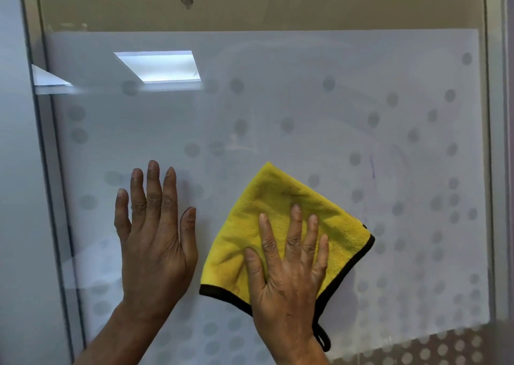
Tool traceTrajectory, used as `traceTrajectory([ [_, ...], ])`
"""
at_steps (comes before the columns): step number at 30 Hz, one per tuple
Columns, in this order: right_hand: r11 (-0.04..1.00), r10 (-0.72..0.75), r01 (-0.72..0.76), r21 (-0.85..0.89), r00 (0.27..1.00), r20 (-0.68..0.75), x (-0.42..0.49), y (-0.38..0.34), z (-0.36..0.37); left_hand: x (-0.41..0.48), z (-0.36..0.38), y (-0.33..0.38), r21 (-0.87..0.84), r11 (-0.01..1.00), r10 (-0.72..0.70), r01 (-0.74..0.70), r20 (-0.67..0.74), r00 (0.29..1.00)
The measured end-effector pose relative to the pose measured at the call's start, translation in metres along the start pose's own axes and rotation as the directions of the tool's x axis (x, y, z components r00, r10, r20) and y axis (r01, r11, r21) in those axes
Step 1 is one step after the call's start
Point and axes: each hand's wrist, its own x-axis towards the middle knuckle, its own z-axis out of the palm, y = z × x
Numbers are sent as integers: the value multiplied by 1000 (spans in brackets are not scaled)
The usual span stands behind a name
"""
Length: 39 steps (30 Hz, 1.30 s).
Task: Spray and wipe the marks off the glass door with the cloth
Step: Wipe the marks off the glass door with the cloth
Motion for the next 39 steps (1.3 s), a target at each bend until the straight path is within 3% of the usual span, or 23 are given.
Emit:
traceTrajectory([
  [9, 996, 83, -84, -33, 996, -26, 20, 0, -3, 0, 1, 1, 0, 1000, -1, 1, -2, 1000],
  [13, 998, -3, 8, -65, 997, 76, 14, -4, -8, 1, 1, 1, 3, 1000, 6, -6, -4, 1000],
  [20, 980, -93, 113, -162, 987, 129, -13, -9, -5, 0, 1, 0, -2, 1000, 13, -13, -13, 1000],
  [32, 1000, 20, -20, -2, 1000, 7, 6, -11, -1, 0, 1, -1, -16, 1000, 12, -12, -14, 1000],
  [39, 993, -113, 114, -17, 992, 54, -20, -3, -2, 1, 4, 1, -7, 1000, 13, -13, -21, 1000],
])
